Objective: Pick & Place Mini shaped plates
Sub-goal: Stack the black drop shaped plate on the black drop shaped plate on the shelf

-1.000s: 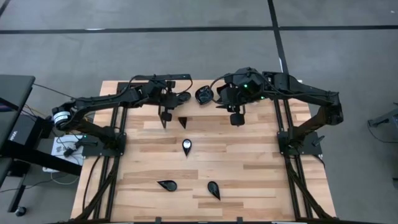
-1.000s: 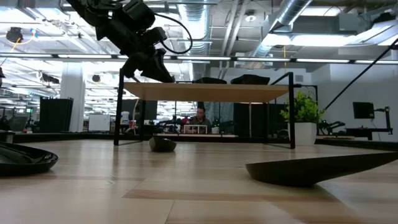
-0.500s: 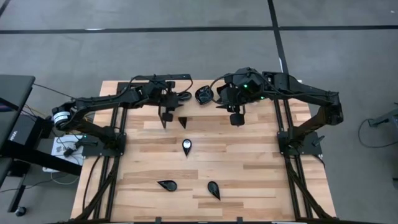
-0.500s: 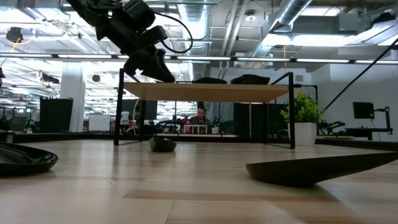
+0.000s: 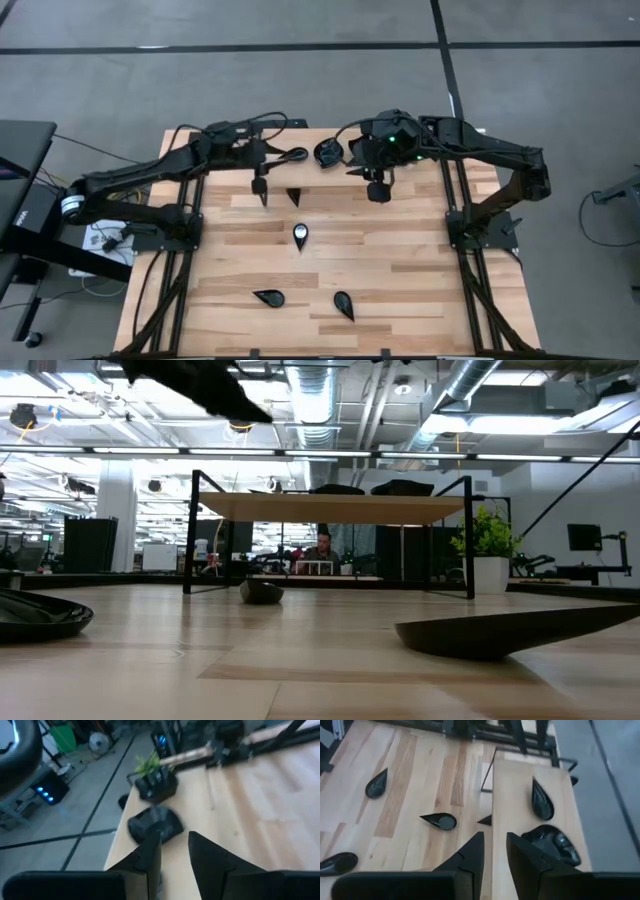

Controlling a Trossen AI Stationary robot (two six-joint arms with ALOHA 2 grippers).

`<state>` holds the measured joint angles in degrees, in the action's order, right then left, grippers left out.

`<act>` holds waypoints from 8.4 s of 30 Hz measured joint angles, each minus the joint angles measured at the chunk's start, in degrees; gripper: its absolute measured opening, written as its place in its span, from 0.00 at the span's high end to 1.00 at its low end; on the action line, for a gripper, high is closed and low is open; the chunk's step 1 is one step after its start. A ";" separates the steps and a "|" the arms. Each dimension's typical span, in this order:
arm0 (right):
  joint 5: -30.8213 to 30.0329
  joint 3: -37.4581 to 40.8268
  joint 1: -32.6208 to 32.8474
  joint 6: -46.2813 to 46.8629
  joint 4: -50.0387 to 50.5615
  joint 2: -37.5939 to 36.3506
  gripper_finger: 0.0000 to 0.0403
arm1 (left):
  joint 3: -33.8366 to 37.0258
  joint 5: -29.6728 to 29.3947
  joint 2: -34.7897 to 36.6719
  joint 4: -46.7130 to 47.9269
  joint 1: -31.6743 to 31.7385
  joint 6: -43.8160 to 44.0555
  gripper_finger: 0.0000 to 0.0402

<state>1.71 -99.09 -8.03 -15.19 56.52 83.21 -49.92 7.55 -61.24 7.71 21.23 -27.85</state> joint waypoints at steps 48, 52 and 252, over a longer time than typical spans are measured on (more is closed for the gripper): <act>-3.77 -0.01 21.39 28.21 -1.42 17.59 0.81 | 11.51 -7.09 -12.11 7.20 -51.77 42.87 0.75; -4.60 0.04 23.69 28.90 -1.28 19.49 0.81 | 11.51 -7.19 -13.80 7.22 -51.93 48.42 0.75; -27.23 56.11 38.32 55.31 -46.70 -2.09 0.81 | 15.07 -2.54 -28.36 -8.68 -52.65 49.08 0.66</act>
<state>-25.52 -42.98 30.28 40.12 9.82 81.12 -34.85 5.01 -89.60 -0.97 -31.42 21.23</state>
